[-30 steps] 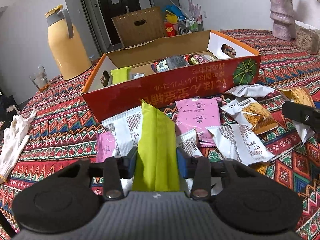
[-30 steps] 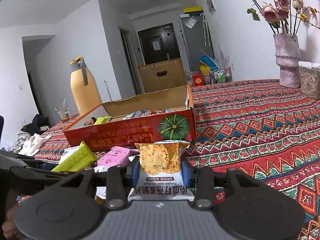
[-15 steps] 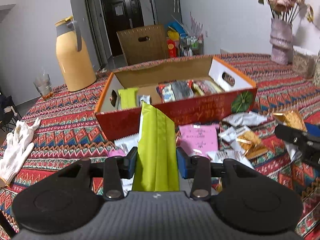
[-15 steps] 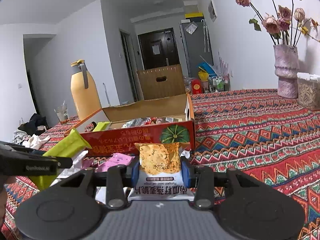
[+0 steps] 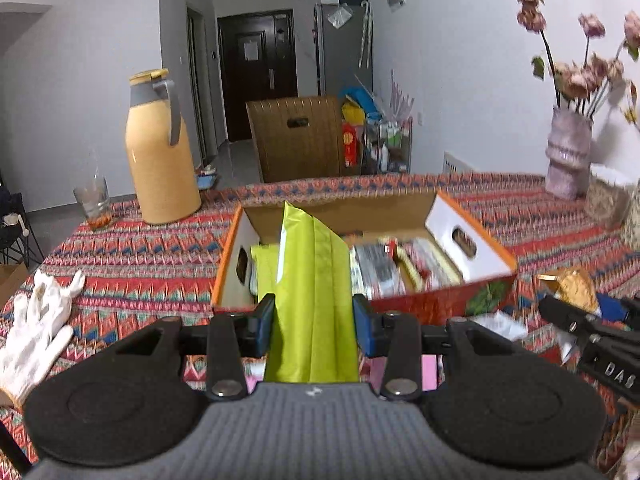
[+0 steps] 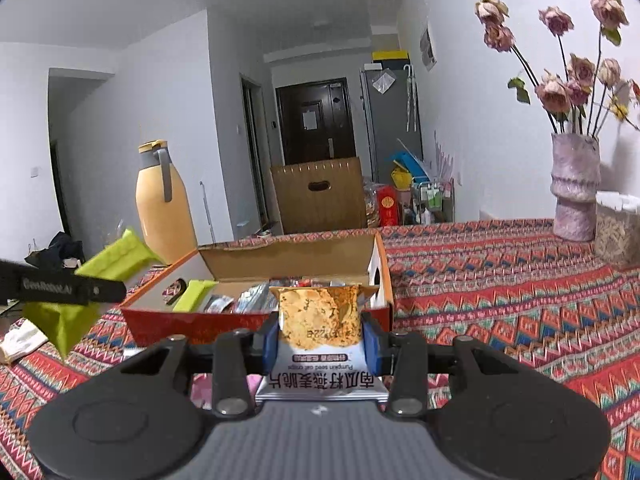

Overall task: Organize snacks
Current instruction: 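Lift both held packets and carry them over the open box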

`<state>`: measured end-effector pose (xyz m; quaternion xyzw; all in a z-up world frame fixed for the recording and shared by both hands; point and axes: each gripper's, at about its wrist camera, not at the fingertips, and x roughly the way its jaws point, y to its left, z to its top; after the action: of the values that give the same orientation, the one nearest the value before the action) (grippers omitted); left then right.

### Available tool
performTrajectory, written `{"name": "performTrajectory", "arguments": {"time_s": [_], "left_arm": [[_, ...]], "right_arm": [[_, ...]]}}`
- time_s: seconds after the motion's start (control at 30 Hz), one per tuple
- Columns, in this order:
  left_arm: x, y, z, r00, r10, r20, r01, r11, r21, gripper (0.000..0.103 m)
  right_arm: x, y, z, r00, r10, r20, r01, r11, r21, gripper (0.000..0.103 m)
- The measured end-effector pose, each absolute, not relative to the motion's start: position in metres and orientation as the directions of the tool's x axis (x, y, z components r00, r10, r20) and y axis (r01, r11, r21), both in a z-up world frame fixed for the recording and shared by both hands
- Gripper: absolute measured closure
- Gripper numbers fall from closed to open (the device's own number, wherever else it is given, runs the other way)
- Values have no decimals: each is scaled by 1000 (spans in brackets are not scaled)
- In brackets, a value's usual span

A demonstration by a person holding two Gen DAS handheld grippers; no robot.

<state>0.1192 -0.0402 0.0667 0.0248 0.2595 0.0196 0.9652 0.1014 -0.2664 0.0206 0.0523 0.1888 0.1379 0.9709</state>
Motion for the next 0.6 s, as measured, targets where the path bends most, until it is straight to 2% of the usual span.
{"name": "performTrajectory", "arguments": {"time_s": [0.23,0.6], "left_arm": [[145,-33,84,878,44,-476,-36,999,26,62],[201,-13,88,868,42,-494,-71,997,-40,62]], "right_arm": [[132,-256,33,894,282,-348,-250,959,134,63],[188,-233,52,894,283,-346,-265,959,100,63]]}}
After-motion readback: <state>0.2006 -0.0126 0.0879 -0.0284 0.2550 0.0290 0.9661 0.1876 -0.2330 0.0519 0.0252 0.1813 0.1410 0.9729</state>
